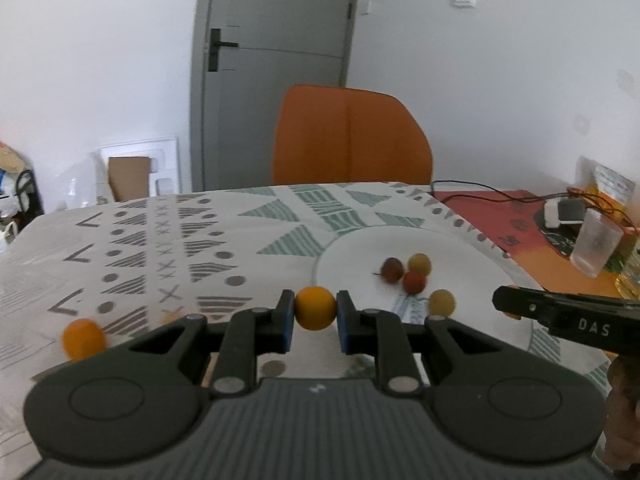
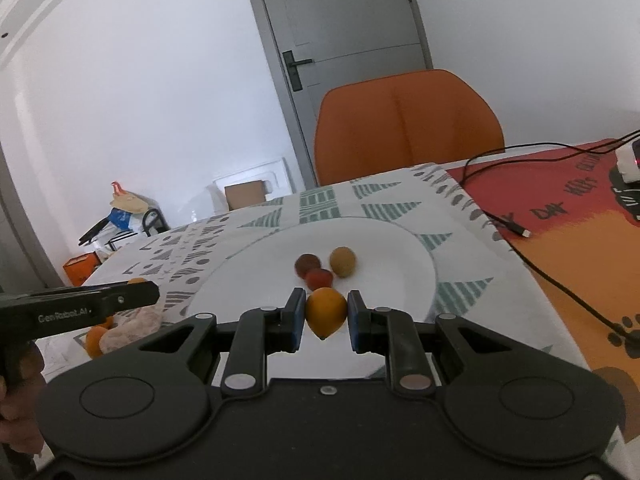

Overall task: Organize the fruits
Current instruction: 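Open both tools over the white plate to drop the small orange fruits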

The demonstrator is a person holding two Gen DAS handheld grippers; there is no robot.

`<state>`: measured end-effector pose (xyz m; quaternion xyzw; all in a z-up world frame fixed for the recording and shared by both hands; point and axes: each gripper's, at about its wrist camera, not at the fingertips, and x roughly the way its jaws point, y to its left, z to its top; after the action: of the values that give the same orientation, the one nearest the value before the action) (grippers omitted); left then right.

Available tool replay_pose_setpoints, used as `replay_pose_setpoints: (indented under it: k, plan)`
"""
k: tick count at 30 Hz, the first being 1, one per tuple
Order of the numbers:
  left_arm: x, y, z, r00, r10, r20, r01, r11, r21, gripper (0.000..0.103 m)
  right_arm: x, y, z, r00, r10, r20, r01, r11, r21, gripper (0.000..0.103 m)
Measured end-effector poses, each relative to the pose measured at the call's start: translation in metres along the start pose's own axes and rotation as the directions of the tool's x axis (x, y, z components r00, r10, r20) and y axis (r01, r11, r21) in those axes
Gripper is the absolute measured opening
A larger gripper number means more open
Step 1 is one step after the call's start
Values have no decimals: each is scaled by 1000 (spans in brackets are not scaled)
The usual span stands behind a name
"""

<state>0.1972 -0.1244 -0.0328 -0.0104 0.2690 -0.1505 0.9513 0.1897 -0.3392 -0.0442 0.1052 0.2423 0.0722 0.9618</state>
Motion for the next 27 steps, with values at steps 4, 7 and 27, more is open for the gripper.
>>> replay_pose_setpoints:
  k: [4,7,27]
  plan:
    - [9,-10,1,1000,-23,-8,23,1000,21,20,0,-6,-1,1000,-19,9,19,1000,14,28]
    - [14,-17,2,999,-33,-15,34,999,37,20,-4,-8,-2,1000,-20,16,19,1000,17,28]
    - [16,-17,2,1000,-11,-29,13,999,45,55,-8,7,-11,1000,-11,1,11,1000,-4,42]
